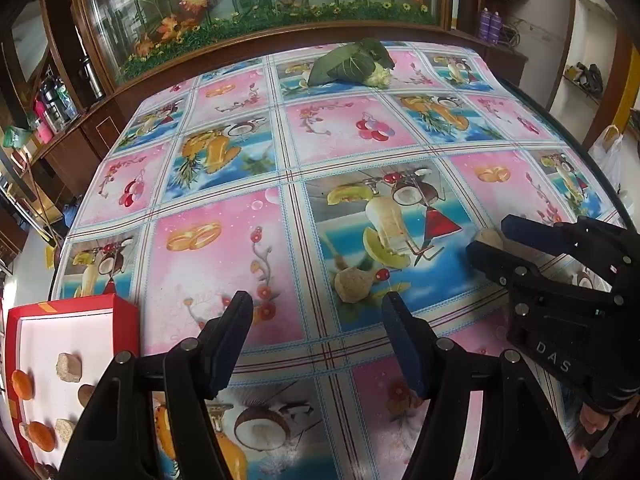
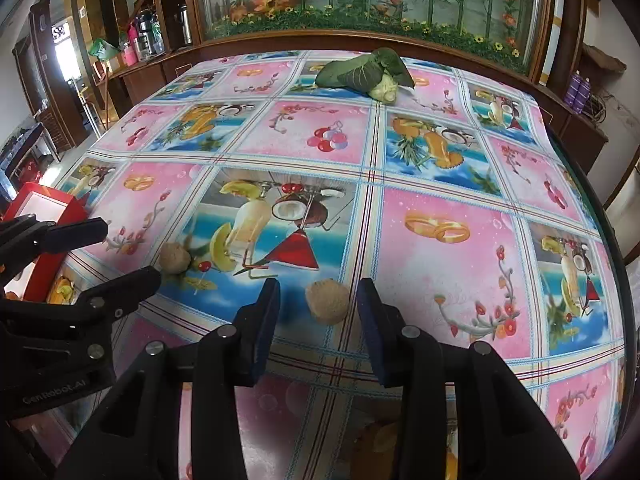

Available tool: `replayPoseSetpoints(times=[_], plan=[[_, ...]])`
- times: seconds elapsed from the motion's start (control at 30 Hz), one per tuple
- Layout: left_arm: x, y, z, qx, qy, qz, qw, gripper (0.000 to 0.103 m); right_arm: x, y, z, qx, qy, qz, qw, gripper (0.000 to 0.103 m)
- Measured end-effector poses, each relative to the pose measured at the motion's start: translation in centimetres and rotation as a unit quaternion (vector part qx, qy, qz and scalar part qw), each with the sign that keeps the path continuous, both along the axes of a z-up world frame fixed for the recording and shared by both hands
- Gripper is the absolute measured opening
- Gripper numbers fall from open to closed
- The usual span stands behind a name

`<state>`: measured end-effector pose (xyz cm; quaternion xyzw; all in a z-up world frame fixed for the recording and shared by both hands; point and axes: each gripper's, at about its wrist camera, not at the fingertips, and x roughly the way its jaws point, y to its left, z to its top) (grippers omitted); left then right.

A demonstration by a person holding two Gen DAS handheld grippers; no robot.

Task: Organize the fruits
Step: 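Move both open grippers back toward the remaining beige cakes on the table, then grasp a beige cake with the right gripper while the left gripper grasps another beige cake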

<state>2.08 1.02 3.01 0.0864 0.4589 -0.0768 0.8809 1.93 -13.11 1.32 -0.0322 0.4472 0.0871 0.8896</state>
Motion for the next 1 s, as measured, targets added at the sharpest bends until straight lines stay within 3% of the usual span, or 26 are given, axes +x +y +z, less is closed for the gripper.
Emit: replayPoseSetpoints(times=[0.43, 0.6, 0.77, 1.0], plan=[[0.8, -0.9, -0.8, -0.008, 0.007, -0.008, 0.9999, 0.066, 0.4, -0.3, -1.0, 0.008, 0.011, -0.006, 1.000, 0.042], [1.2, -0.9, -1.4, -0.024, 0.022, -0.015, 0.9994, 0.040, 0.3, -0.2, -1.0, 0.006, 0.008, -0.005, 1.000, 0.042], [1.3, -1.0, -1.7, -0.042, 0.030, -0.024, 0.9984, 0.025, 0.4, -0.3, -1.0, 0.001, 0.005, -0.008, 1.000, 0.037], [1.3, -1.0, -1.7, -0.049, 0.024, -0.020, 0.9983, 0.023, 0.4, -0.5, -1.0, -0.004, 0.000, -0.017, 1.000, 0.026]])
